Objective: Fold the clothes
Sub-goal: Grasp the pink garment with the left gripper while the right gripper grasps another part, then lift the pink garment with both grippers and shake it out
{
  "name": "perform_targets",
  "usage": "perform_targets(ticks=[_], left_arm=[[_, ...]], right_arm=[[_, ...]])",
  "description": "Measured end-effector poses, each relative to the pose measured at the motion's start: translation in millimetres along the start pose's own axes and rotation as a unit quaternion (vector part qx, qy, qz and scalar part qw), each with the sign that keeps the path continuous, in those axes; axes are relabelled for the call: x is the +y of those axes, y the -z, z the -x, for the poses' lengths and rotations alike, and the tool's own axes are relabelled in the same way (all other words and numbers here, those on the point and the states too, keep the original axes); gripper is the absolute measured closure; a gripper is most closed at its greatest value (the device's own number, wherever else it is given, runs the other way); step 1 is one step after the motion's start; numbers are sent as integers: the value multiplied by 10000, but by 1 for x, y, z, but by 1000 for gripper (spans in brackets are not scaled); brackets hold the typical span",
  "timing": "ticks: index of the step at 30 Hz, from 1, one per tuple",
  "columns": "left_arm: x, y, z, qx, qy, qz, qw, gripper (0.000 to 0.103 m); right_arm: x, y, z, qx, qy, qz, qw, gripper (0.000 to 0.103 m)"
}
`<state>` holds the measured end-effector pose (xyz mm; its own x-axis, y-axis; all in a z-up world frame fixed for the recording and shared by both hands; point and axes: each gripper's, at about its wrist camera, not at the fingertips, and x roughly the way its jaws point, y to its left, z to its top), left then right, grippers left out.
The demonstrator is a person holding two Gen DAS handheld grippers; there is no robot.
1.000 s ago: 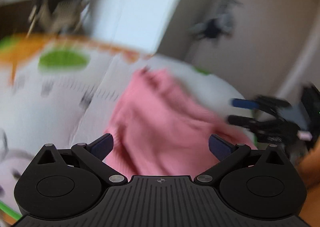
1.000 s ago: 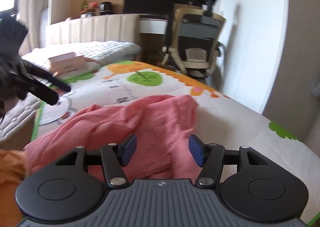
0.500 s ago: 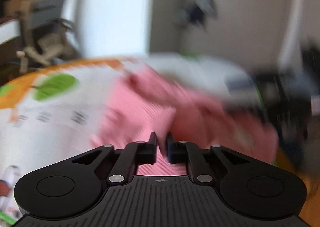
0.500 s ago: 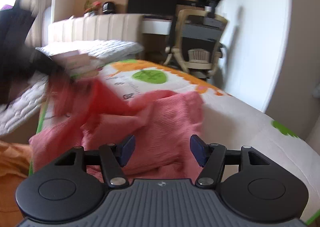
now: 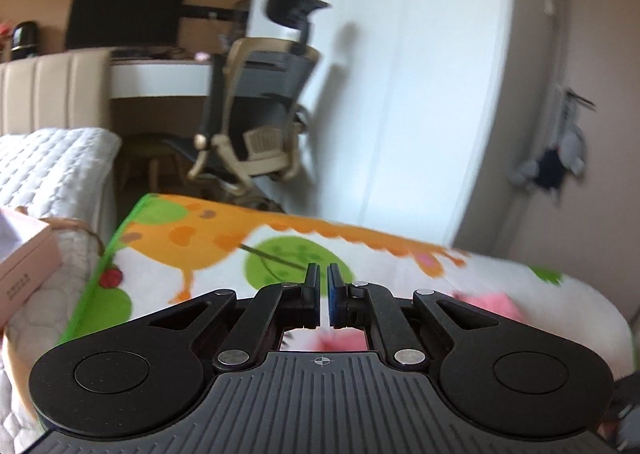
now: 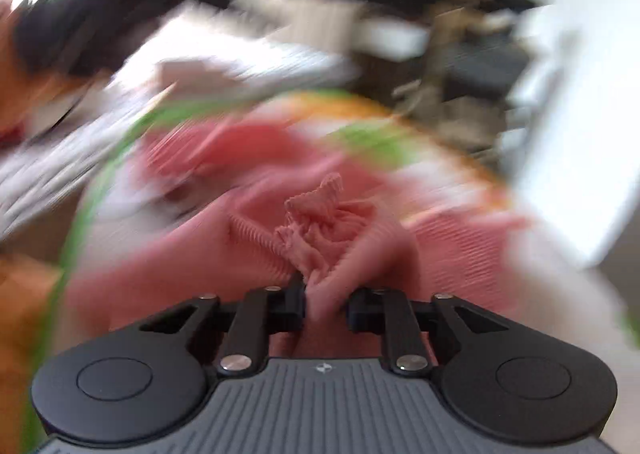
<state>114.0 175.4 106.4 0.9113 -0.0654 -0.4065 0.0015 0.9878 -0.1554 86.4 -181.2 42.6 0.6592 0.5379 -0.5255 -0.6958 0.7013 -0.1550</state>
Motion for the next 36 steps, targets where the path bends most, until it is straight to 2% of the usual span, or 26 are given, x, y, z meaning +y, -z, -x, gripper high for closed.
perform_targets(ticks=[3,5,6,7,9,12,14,16,17,19,20,23,25,28,30,31,32,34,35,36], left_arm=[[14,-1,-11,13,-117,63,9999,98],[14,5,-15,186,225,180,9994,94],[9,11,-20,361,473,166,9981,83],[4,17,-25,550,723,132,9958,58],[-10,30,-34,894,1073,66,9902,36],[-40,47,-37,1258,1640,-84,9784,31],[-64,55,-33,1349,2126,-239,9675,21],[-98,63,-27,1432,2475,-609,9563,10],[-117,66,-23,1420,2468,-951,9539,10],[-145,70,-12,1122,2187,-1604,9560,10],[-151,69,-10,917,2085,-1743,9580,10],[-136,58,-21,625,1711,-1191,9760,9],[-124,56,-34,591,1495,-1215,9795,7],[-109,70,-62,1123,1177,-1533,9747,7],[-102,82,-77,1517,941,-1589,9710,7],[-100,80,-76,1495,842,-1647,9713,9],[-98,76,-73,1418,748,-1716,9720,15],[-94,69,-67,1264,561,-1851,9729,59],[-93,66,-63,1187,466,-1918,9731,68],[-91,62,-60,1110,372,-1985,9731,83]], right_arm=[[-77,-11,26,-313,565,-1246,9901,88],[-105,-5,40,-372,1079,-1503,9820,88],[-116,-1,46,-379,1308,-1582,9780,88],[-123,5,51,-346,1385,-1681,9754,88],[-128,21,57,-256,1378,-1920,9713,88],[-118,39,55,-23,1200,-2059,9712,88],[-111,41,52,-11,1180,-1981,9730,88],[-106,38,51,-114,1170,-1945,9738,88],[-105,34,51,-193,1151,-1939,9740,88],[-102,25,62,-409,894,-1918,9765,88],[-98,19,68,-512,711,-1892,9780,88],[-80,8,86,-746,66,-1763,9815,88],[-74,9,95,-848,-121,-1770,9805,88],[-89,17,97,-874,-49,-2188,9718,88],[-107,24,94,-853,177,-2605,9615,89],[-118,27,95,-875,248,-2769,9566,90],[-130,30,97,-933,324,-2958,9501,91],[-152,34,102,-1058,632,-3211,9390,92],[-161,34,104,-1095,934,-3156,9379,93],[-167,32,105,-1105,1327,-3029,9372,94]])
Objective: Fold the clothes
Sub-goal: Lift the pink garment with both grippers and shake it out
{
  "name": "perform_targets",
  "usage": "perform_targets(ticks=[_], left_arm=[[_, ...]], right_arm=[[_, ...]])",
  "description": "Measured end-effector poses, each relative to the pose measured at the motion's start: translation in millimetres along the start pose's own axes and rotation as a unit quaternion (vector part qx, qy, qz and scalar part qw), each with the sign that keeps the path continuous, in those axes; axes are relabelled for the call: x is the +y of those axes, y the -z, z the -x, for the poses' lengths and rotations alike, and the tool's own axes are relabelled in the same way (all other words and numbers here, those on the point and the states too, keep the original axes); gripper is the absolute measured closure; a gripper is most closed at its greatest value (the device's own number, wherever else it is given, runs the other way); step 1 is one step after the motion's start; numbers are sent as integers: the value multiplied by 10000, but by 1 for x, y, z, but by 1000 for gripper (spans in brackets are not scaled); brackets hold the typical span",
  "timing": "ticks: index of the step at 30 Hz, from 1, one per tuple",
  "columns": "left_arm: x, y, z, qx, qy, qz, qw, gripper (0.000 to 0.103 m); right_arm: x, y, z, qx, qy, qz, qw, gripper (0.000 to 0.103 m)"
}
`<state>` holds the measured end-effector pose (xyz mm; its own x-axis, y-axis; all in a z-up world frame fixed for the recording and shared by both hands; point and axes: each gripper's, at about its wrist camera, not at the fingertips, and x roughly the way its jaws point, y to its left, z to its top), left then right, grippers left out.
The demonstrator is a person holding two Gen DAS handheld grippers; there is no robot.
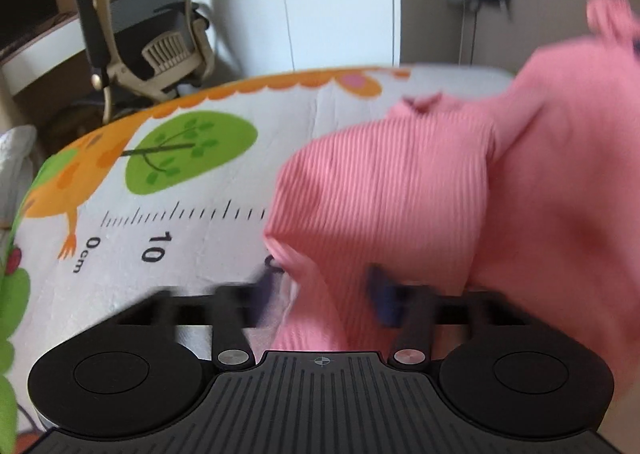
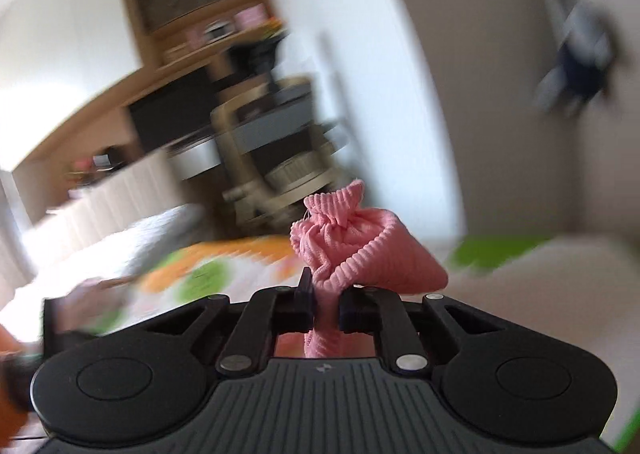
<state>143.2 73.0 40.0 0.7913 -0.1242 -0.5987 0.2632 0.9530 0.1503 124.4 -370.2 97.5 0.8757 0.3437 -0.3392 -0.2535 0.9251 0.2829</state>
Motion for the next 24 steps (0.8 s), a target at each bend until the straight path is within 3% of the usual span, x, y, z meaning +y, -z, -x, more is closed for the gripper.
perform_targets(ticks=[1,4,6,11,18,21,24], left_arm=[[3,-2,4,-54,-114,-58,9999,96],[10,-7,16,-217,-457,-230,9985,99],[16,-11,24,-325,-685,-345,9965,99],[24,-15,51,-560,-1123,-484,9909,99],[21,-3,84,-704,-1350,-507,9870,99],[18,-10,95,-1012,-1489,-584,9819,99],[12,-28,131,-1683,-1799,-648,9670,99]], right_arm=[[-4,-6,-1,-147,352,161,9991,94],[-8,-26,9,-681,1220,745,9874,95],[-5,-41,28,-1057,1418,947,9797,95],[22,-60,82,-1850,1541,1281,9621,95],[-1,-32,89,-1237,1587,1152,9727,94],[10,-36,99,-1508,1628,1264,9668,94],[30,-55,127,-2095,1543,1392,9555,94]])
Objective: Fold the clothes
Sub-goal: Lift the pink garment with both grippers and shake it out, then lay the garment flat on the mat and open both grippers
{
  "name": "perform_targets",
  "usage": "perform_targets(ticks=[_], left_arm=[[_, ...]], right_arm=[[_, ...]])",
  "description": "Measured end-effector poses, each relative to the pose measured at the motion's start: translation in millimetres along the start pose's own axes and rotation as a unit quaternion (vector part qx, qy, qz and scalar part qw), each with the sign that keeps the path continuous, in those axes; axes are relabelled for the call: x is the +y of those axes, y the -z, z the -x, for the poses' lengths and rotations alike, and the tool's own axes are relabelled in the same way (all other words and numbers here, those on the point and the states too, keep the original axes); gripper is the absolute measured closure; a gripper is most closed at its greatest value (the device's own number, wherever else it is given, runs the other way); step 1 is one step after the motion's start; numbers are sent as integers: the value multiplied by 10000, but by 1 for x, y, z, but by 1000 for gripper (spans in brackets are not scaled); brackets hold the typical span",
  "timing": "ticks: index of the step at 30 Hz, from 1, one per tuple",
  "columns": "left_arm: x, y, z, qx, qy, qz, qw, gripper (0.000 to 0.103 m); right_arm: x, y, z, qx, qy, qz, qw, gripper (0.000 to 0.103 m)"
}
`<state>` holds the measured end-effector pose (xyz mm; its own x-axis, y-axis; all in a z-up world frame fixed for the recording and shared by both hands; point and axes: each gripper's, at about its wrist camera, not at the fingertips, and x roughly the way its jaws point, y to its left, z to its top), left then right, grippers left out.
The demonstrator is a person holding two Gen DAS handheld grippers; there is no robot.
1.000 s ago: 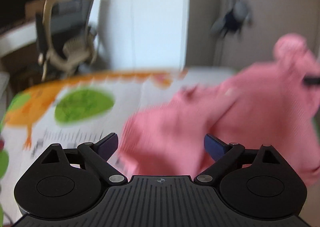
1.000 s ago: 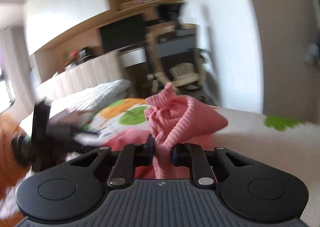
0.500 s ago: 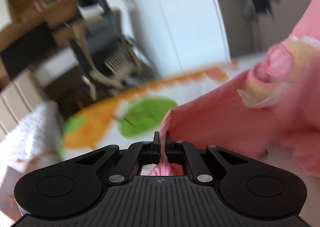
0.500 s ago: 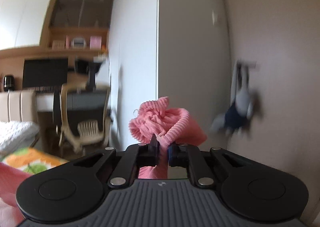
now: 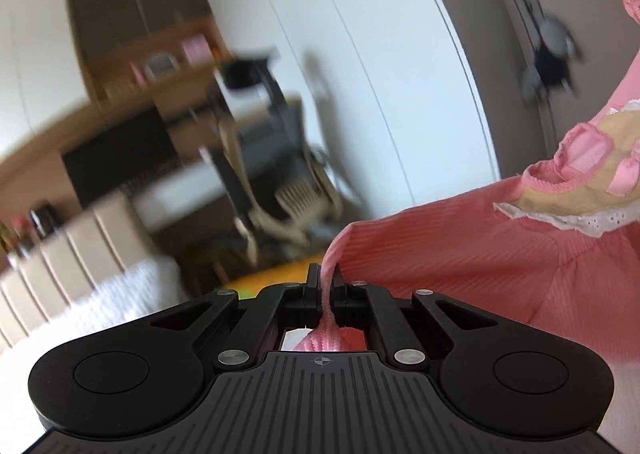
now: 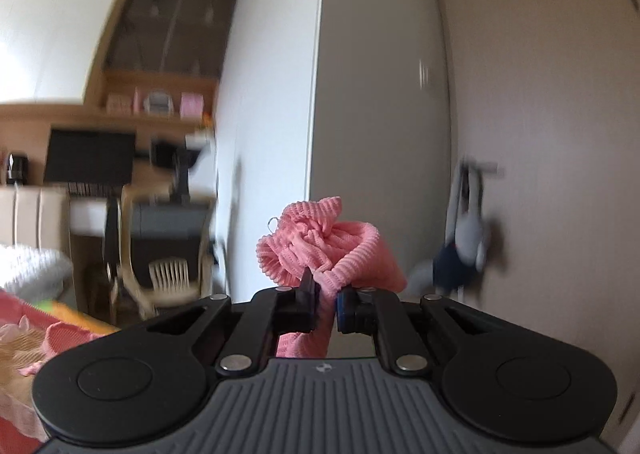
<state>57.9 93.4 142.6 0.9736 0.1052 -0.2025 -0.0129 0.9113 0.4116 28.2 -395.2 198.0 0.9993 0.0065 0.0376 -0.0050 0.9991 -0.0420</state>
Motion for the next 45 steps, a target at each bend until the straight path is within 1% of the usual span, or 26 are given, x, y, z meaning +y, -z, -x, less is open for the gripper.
perform_targets(ticks=[3,7,10,13,15,18,21,22,24,26,27,28,29,30,31,32,33,34,35,36,37,39,40,42,43,45], left_arm=[[15,-34,46,-772,-264,110,9966,99],[30,-71,112,-1674,-575,124,9841,99],[35,-90,150,-2164,-843,155,9725,98],[40,-96,165,-2366,-1055,210,9656,97],[41,-94,157,-2293,-1192,215,9658,97],[42,-84,124,-1907,-1160,284,9744,97],[36,-67,72,-1458,-1076,287,9830,97],[32,-59,51,-1303,-1060,275,9854,96],[25,-40,10,-1038,-1049,268,9887,95],[19,-15,-31,-687,-1060,331,9914,94],[19,-2,-52,-454,-1040,364,9929,94],[19,12,-72,-220,-1020,396,9938,94],[18,25,-93,13,-999,428,9941,89],[18,35,-100,217,-863,539,9946,77],[18,44,-104,413,-696,670,9945,69],[18,53,-108,609,-529,800,9935,68],[18,63,-112,805,-361,930,9918,69],[17,72,-116,999,-193,1059,9892,67],[17,81,-120,1193,-25,1187,9857,65],[17,90,-124,1386,144,1314,9815,54],[17,99,-128,1578,312,1440,9764,41],[16,117,-136,1957,647,1688,9639,28],[11,119,-134,2027,823,1747,9600,22],[-2,120,-127,2101,1179,1830,9531,12],[-9,120,-123,2137,1357,1871,9492,10],[-22,121,-115,2207,1710,1951,9402,10]], right_arm=[[-2,-34,41,-774,15,-22,9970,94],[-10,-67,88,-1588,39,-114,9872,94],[-21,-77,106,-1868,-83,-342,9818,94],[-29,-78,110,-1990,-179,-500,9786,94],[-29,-71,98,-1887,-202,-518,9805,94],[-26,-52,63,-1508,-361,-582,9862,94],[-15,-22,18,-1215,-397,-606,9900,94],[-10,-11,4,-1182,-378,-593,9905,94],[4,20,-20,-1450,-213,-436,9882,94],[22,50,-46,-1524,170,-73,9881,94],[29,64,-61,-1353,299,65,9903,93],[34,79,-81,-980,322,125,9946,92],[35,93,-105,-341,261,108,9990,82],[35,108,-130,339,205,68,9992,70],[33,127,-156,1140,179,-64,9933,69],[27,147,-177,1884,209,-288,9815,69],[19,165,-191,2497,265,-560,9663,69],[12,178,-197,2838,361,-795,9549,69],[4,188,-194,3017,470,-931,9477,69],[-1,193,-190,3078,578,-900,9454,69],[-5,198,-184,3127,678,-840,9437,68],[-11,203,-165,3150,792,-549,9442,66],[-9,203,-156,3185,677,-458,9444,65],[3,202,-139,3302,152,-355,9431,52],[13,201,-128,3356,-215,-323,9412,50],[32,203,-106,3465,-968,-370,9323,50]])
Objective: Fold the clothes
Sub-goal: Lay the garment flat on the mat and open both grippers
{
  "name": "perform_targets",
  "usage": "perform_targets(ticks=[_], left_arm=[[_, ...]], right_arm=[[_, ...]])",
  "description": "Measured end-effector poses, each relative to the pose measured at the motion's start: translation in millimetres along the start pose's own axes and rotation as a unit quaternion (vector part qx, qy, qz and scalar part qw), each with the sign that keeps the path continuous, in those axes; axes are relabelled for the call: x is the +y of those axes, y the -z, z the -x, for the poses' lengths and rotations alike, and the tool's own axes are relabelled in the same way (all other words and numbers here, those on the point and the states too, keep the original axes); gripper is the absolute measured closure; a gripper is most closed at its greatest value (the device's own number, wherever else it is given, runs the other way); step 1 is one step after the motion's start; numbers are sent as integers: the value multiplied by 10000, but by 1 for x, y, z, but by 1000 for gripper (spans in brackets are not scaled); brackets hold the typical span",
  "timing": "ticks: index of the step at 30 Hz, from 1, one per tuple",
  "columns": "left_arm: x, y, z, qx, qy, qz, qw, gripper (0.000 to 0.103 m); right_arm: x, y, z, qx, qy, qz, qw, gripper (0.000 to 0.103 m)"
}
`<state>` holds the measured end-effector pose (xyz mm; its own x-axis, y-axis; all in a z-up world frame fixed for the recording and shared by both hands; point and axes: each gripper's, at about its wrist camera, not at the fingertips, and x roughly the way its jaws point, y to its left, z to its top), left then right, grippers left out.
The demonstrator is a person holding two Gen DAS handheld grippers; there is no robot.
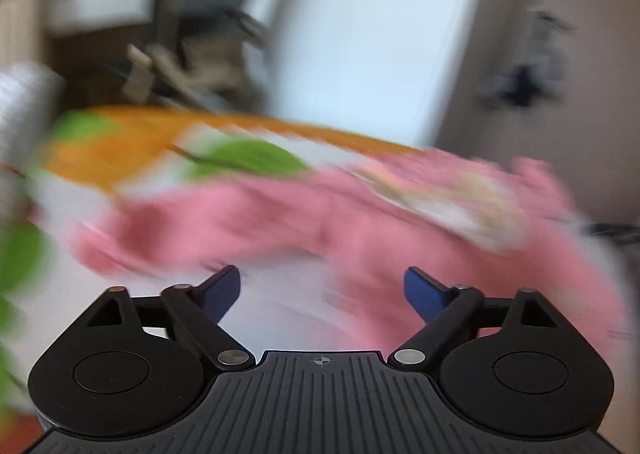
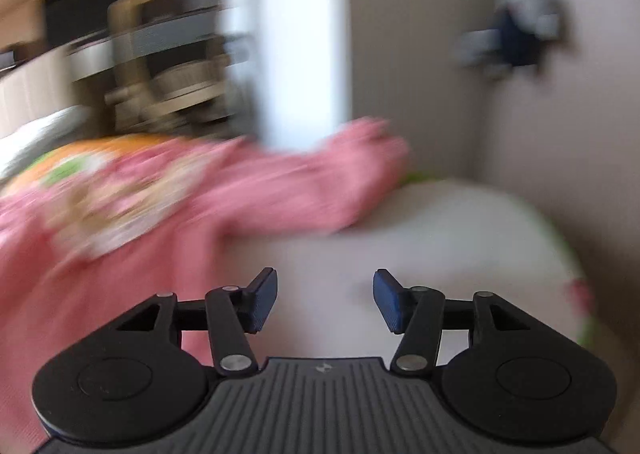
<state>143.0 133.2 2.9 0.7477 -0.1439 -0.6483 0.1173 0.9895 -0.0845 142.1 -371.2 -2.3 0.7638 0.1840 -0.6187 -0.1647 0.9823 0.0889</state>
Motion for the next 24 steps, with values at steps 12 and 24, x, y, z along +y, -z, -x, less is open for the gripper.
perform_targets(ticks=[12,24], left_arm=[[-63,44,-1,-133,40,-521,9985,69],[-57,86,64,289,807,-675,9940,95]], right_arm=[[39,28,7,-8,-286,239,9993,86],[38,64,66,37,-368,-327,9988,99]])
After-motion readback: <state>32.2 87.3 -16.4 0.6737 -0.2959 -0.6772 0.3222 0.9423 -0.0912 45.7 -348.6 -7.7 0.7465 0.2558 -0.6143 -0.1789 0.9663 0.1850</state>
